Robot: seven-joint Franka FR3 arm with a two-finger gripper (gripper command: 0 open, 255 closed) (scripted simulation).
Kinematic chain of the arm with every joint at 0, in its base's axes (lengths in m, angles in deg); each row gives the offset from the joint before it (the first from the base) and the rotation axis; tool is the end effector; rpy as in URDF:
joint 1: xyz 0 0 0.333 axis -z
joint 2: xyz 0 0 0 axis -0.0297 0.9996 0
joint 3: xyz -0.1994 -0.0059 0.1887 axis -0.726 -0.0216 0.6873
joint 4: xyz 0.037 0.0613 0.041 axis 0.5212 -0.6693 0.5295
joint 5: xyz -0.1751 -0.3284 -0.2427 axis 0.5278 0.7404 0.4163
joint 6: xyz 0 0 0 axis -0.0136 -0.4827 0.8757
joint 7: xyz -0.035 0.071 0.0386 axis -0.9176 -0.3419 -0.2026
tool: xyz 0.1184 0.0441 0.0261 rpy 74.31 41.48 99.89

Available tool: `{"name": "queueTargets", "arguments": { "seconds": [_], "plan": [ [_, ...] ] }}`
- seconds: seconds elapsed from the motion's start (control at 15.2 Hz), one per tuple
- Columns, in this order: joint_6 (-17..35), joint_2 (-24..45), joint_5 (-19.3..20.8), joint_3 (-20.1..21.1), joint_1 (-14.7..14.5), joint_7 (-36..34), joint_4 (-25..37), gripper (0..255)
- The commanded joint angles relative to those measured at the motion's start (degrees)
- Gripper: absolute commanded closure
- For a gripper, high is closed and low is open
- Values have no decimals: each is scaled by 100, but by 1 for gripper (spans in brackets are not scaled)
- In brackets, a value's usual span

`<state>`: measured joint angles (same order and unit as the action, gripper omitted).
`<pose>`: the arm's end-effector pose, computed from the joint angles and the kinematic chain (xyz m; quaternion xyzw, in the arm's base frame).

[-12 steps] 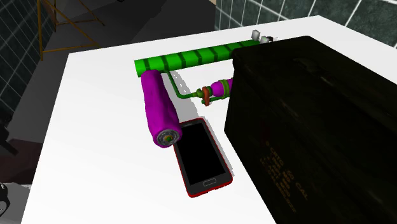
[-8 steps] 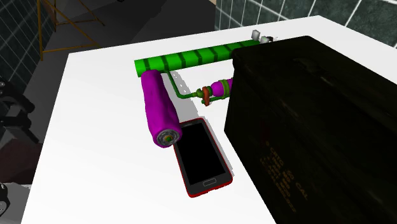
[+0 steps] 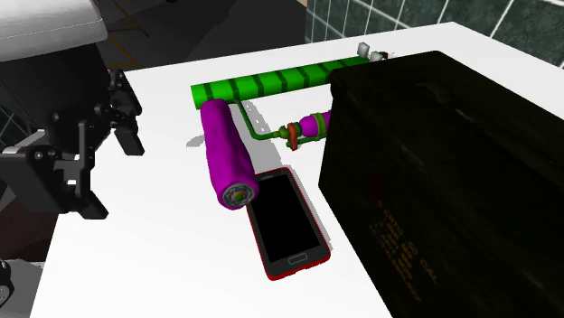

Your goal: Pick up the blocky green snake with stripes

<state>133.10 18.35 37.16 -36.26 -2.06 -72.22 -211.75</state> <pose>0.4565 0.1229 0.4837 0.9959 0.0841 -0.0135 0.0316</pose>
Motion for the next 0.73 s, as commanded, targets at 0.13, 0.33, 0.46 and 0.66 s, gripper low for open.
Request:
{"name": "queueTargets", "arguments": {
  "seconds": [0.13,0.33,0.46,0.66],
  "plan": [
    [138,641,-9,393,-139,-348,555,0],
    [203,1151,69,663,-225,-600,1024,0],
    [224,1505,156,838,-285,-777,1365,0],
    [216,2063,342,1089,-392,-1052,1924,0]
  ]
}}
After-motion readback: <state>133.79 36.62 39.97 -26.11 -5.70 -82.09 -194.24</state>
